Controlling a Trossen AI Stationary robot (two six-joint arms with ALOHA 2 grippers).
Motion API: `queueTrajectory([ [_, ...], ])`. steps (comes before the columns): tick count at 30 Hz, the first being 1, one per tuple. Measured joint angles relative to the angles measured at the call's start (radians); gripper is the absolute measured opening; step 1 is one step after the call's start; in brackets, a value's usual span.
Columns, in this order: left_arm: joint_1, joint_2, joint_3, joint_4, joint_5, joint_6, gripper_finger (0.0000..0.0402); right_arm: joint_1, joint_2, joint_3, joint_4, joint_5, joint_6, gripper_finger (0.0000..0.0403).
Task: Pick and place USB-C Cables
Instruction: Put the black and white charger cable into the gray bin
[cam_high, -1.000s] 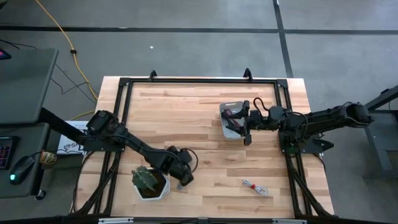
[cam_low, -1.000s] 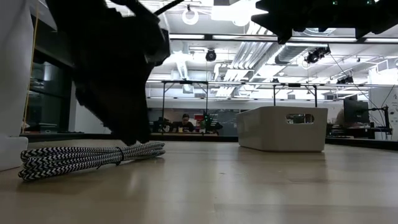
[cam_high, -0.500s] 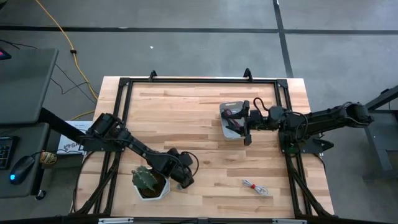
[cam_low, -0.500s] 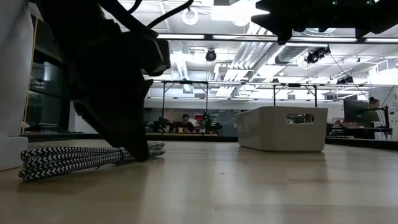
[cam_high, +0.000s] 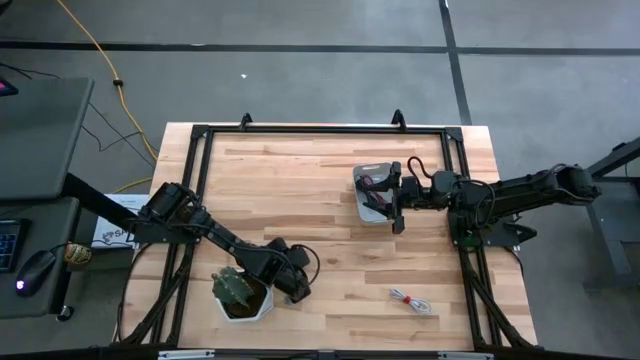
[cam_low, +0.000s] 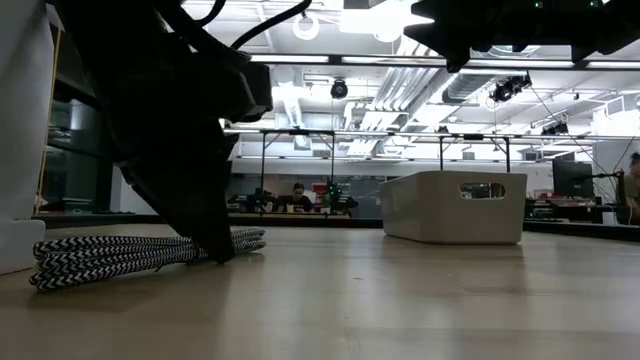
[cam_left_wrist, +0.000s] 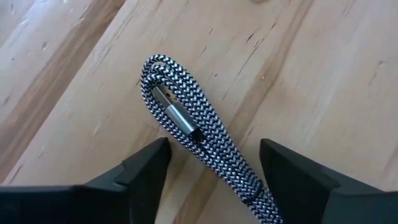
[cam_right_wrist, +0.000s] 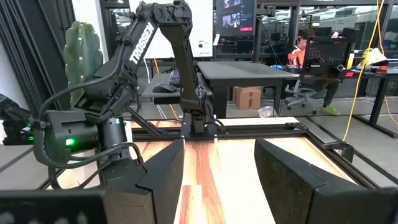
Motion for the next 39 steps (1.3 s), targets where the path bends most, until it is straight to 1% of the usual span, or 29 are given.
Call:
queueTrajectory([
  [3,0.001,0.000,-0.001,-0.003,-0.011,0.006,0.0192,0.000,0.000,0.000,0.000,0.000,0.000,0.0188],
  [8,0.002,0.001,-0.001,0.003,-0.035,0.060,0.0107,0.000,0.000,0.000,0.000,0.000,0.000,0.0188],
  [13,0.015,0.003,-0.002,0.024,-0.091,0.182,0.0020,0.000,0.000,0.000,0.000,0.000,0.000,0.0188],
  [14,0.019,0.004,-0.003,0.032,-0.104,0.211,0.0012,0.000,0.000,0.000,0.000,0.000,0.000,0.0188],
  [18,0.040,0.007,-0.006,0.080,-0.150,0.316,0.0014,0.000,0.000,0.000,0.000,0.000,0.000,0.0188],
  [21,0.054,-0.018,-0.006,0.124,-0.186,0.389,0.0006,0.000,0.000,0.000,0.000,0.000,0.000,0.0188],
  [25,0.059,-0.091,-0.006,0.173,-0.234,0.490,0.0004,0.000,0.000,0.000,-0.005,0.000,0.000,0.0188],
  [27,0.060,-0.137,-0.006,0.194,-0.282,0.560,0.0003,0.000,0.000,0.000,-0.006,0.000,0.000,0.0188],
  [30,0.064,-0.215,-0.021,0.294,-0.364,0.685,0.0002,0.000,0.000,0.000,-0.010,0.000,0.000,0.0188],
  [31,0.071,-0.239,-0.037,0.364,-0.369,0.735,0.0002,0.000,0.000,0.000,-0.011,0.000,0.000,0.0188],
  [33,0.090,-0.299,-0.093,0.513,-0.333,0.824,0.0001,0.000,0.000,0.000,-0.019,0.000,0.000,0.0188],
  [35,0.122,-0.357,-0.161,0.677,-0.249,0.880,0.0001,0.000,0.000,0.000,-0.026,0.000,0.000,0.0188],
  [37,0.159,-0.417,-0.249,0.825,-0.173,0.913,0.0001,0.000,0.000,0.000,-0.035,0.000,0.000,0.0188],
  [39,0.194,-0.463,-0.342,0.971,-0.123,0.925,0.0001,0.000,0.000,0.000,-0.046,-0.001,0.000,0.0188],
])
